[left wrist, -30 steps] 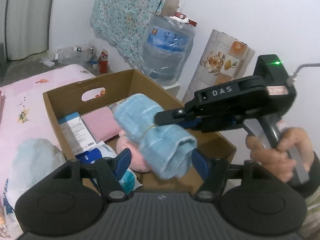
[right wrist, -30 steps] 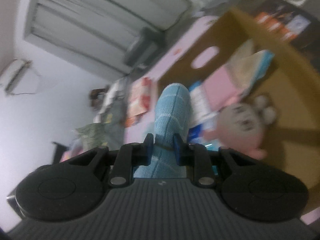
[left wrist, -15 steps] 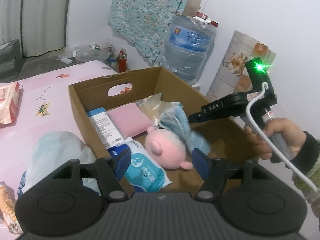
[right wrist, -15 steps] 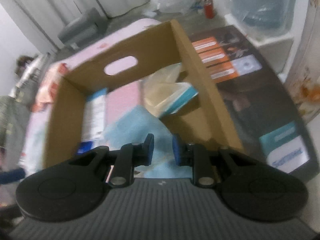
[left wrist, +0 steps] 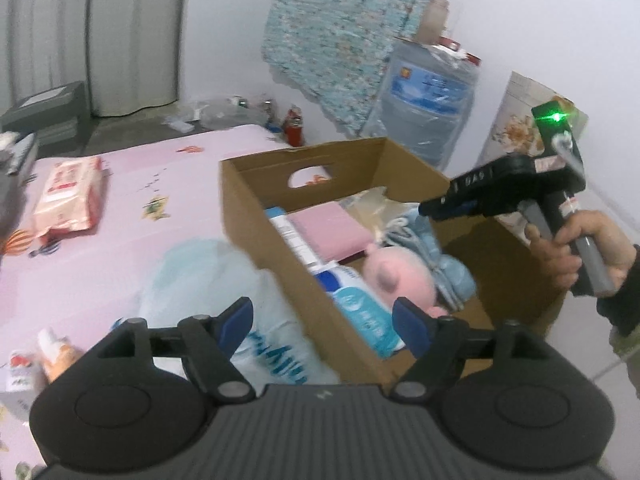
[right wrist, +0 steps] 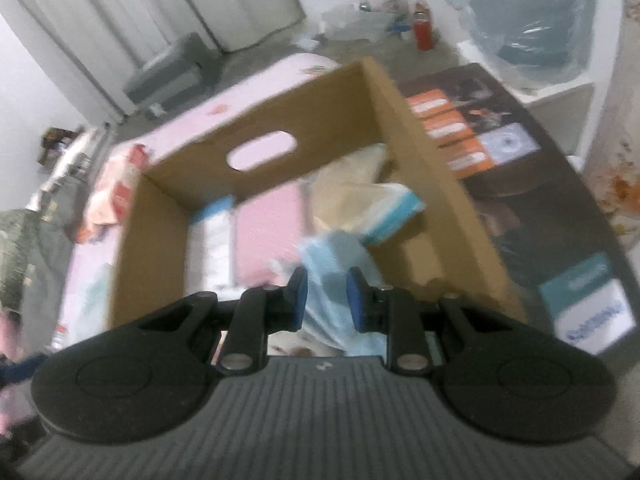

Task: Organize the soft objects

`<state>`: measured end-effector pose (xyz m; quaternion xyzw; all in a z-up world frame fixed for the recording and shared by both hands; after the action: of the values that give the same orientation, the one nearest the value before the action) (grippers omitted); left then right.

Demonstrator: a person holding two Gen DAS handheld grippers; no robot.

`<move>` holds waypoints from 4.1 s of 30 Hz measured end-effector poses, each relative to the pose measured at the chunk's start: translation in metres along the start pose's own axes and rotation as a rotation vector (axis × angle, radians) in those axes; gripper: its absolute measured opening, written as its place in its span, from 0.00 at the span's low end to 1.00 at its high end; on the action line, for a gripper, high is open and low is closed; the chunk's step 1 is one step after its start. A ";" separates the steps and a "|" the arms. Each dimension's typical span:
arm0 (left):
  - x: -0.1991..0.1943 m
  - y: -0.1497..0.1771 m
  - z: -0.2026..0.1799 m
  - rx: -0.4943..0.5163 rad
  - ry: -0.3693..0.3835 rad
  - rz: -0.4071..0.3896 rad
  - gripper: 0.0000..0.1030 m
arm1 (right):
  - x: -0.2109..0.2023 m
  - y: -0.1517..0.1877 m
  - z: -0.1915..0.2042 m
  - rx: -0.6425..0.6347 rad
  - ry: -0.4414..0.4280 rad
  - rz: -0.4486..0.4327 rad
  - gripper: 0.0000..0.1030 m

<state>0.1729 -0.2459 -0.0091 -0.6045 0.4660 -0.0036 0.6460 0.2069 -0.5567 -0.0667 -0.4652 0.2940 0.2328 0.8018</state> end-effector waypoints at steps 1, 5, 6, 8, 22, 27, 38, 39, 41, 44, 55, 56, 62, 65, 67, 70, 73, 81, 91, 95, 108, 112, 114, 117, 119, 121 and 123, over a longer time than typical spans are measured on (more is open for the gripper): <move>-0.003 0.002 0.005 -0.008 -0.013 0.000 0.76 | 0.003 -0.003 0.005 0.003 -0.019 -0.007 0.21; -0.011 0.009 0.023 -0.037 -0.049 0.001 0.76 | 0.032 -0.007 0.015 0.031 -0.058 0.050 0.22; -0.013 0.011 0.028 -0.044 -0.056 0.002 0.76 | 0.041 -0.006 0.013 0.037 -0.033 0.068 0.22; -0.017 0.015 0.035 -0.056 -0.066 0.003 0.76 | 0.056 -0.002 0.003 0.047 0.050 0.103 0.22; -0.041 0.038 0.075 -0.115 -0.134 0.005 0.78 | 0.052 0.022 -0.017 0.139 0.186 0.114 0.28; -0.057 0.046 0.090 -0.116 -0.184 -0.019 0.81 | 0.017 0.012 0.003 0.135 0.108 0.014 0.45; -0.107 0.077 0.116 -0.098 -0.336 -0.044 0.87 | -0.082 0.023 0.111 0.033 -0.206 -0.169 0.62; -0.111 0.081 0.118 -0.100 -0.350 -0.043 0.87 | -0.085 0.027 0.123 0.027 -0.237 -0.164 0.63; -0.118 0.090 0.123 -0.111 -0.367 -0.040 0.87 | -0.089 0.037 0.149 0.005 -0.315 -0.138 0.64; -0.128 0.102 0.131 -0.135 -0.392 -0.038 0.87 | -0.086 0.053 0.185 -0.016 -0.413 -0.080 0.64; -0.144 0.116 0.172 -0.165 -0.534 -0.123 0.86 | -0.025 0.124 0.315 -0.057 -0.618 0.171 0.62; -0.141 0.115 0.176 -0.165 -0.533 -0.133 0.85 | -0.015 0.130 0.326 -0.046 -0.628 0.196 0.60; -0.110 0.114 0.194 -0.130 -0.507 -0.121 0.83 | 0.050 0.159 0.373 -0.039 -0.614 0.303 0.48; -0.094 0.112 0.204 -0.120 -0.500 -0.110 0.82 | 0.080 0.171 0.389 -0.062 -0.582 0.325 0.43; -0.083 0.113 0.215 -0.122 -0.505 -0.090 0.77 | 0.098 0.175 0.395 -0.074 -0.564 0.329 0.38; -0.067 0.115 0.230 -0.140 -0.495 -0.053 0.68 | 0.124 0.180 0.403 -0.078 -0.547 0.360 0.34; -0.053 0.118 0.242 -0.151 -0.482 -0.023 0.67 | 0.141 0.185 0.408 -0.082 -0.545 0.390 0.33; -0.028 0.121 0.262 -0.168 -0.462 0.038 0.68 | 0.167 0.194 0.410 -0.082 -0.537 0.423 0.35; -0.026 0.120 0.262 -0.236 -0.426 0.046 0.61 | 0.176 0.189 0.410 -0.026 -0.566 0.459 0.34; -0.039 0.116 0.259 -0.282 -0.402 0.029 0.61 | 0.169 0.185 0.410 0.008 -0.591 0.482 0.33; -0.061 0.099 0.260 -0.360 -0.390 -0.011 0.62 | 0.158 0.177 0.407 0.116 -0.618 0.522 0.32; -0.055 0.094 0.266 -0.395 -0.370 -0.036 0.60 | 0.170 0.175 0.402 0.156 -0.593 0.546 0.31; -0.053 0.092 0.268 -0.398 -0.378 -0.035 0.60 | 0.175 0.174 0.399 0.170 -0.579 0.548 0.31; -0.059 0.091 0.264 -0.380 -0.378 -0.046 0.67 | 0.180 0.173 0.393 0.185 -0.561 0.549 0.31; -0.065 0.092 0.261 -0.371 -0.379 -0.053 0.72 | 0.179 0.174 0.391 0.185 -0.563 0.550 0.31; -0.072 0.093 0.257 -0.349 -0.384 -0.062 0.76 | 0.178 0.175 0.390 0.181 -0.565 0.550 0.32; -0.079 0.095 0.251 -0.324 -0.385 -0.061 0.79 | 0.176 0.176 0.391 0.170 -0.565 0.545 0.32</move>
<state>0.2275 0.0195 -0.0781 -0.7036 0.3101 0.1668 0.6172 0.3194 -0.1135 -0.1407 -0.2198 0.1928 0.5303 0.7958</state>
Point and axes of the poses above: each gripper's, at about its wrist camera, not at the fingertips, and x roughly the way its jaws point, z to its left, y to its underside, the point moved 7 cm from there along x, roughly the way its jaws point, and after that the axes turned 6 degrees about -z, right-handed, at the moved point
